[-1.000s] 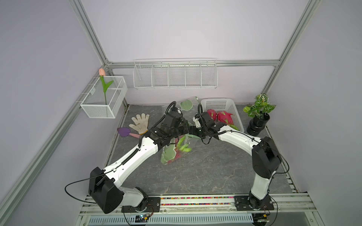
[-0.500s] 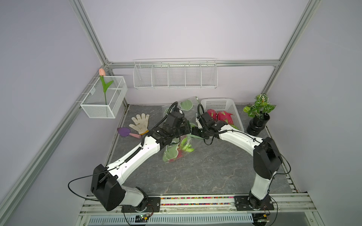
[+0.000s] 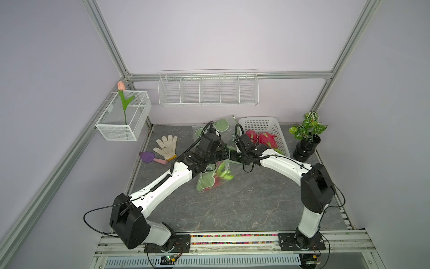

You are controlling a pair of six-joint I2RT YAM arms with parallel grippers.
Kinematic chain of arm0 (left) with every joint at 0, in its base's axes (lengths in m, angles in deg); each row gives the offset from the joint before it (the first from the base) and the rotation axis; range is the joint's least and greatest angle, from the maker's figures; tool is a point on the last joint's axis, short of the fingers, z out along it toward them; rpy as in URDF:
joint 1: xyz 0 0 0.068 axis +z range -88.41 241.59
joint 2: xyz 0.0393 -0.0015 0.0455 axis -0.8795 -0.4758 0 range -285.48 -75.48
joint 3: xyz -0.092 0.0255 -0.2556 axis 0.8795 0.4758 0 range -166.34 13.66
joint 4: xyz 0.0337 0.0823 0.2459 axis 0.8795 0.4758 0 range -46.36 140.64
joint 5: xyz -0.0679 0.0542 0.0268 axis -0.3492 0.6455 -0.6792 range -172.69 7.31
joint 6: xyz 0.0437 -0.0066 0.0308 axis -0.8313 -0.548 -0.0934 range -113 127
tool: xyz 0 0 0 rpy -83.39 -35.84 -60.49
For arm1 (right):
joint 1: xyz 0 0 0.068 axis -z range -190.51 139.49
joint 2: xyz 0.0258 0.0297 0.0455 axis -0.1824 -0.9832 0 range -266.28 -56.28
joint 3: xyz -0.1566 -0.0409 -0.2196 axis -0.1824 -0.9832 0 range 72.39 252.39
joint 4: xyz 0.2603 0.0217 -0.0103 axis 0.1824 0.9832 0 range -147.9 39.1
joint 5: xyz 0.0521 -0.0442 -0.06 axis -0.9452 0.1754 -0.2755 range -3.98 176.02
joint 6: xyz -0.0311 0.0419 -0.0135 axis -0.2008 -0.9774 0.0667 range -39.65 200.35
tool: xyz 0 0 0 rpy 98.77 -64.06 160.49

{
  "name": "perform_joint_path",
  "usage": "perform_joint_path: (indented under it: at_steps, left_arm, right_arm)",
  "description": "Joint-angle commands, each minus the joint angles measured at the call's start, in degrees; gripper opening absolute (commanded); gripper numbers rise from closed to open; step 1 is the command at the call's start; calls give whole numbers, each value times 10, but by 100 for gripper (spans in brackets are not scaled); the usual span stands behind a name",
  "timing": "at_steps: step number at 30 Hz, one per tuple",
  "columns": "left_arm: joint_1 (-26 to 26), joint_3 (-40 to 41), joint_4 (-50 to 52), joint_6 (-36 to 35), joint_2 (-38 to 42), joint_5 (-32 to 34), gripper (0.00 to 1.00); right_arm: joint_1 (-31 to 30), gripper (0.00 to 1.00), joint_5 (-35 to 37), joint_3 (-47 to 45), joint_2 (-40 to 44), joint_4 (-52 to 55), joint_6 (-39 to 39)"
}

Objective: Open the zip-top bag and take out the dragon fruit
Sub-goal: Pick up the dragon fruit from the zipper food storage bag.

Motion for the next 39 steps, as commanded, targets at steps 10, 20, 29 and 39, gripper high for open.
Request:
perform_joint_path:
  at_steps: [10,20,29,39]
  left_arm:
    - [0,2,-17,-1,20,18,1]
    - [0,8,-12,-1,31,28,0]
    - [0,14,-7,-1,39,44,0]
    - [0,17,-7,0,50,53,0]
  right_arm:
    - [35,64,-35,-79,8,-189,-40]
    - [35,48,-68,-102,-5,-273,-37]
    - [31,31,-82,-100,-21,-290,-21]
    - [21,31,-100,-73,-52,-286,-5]
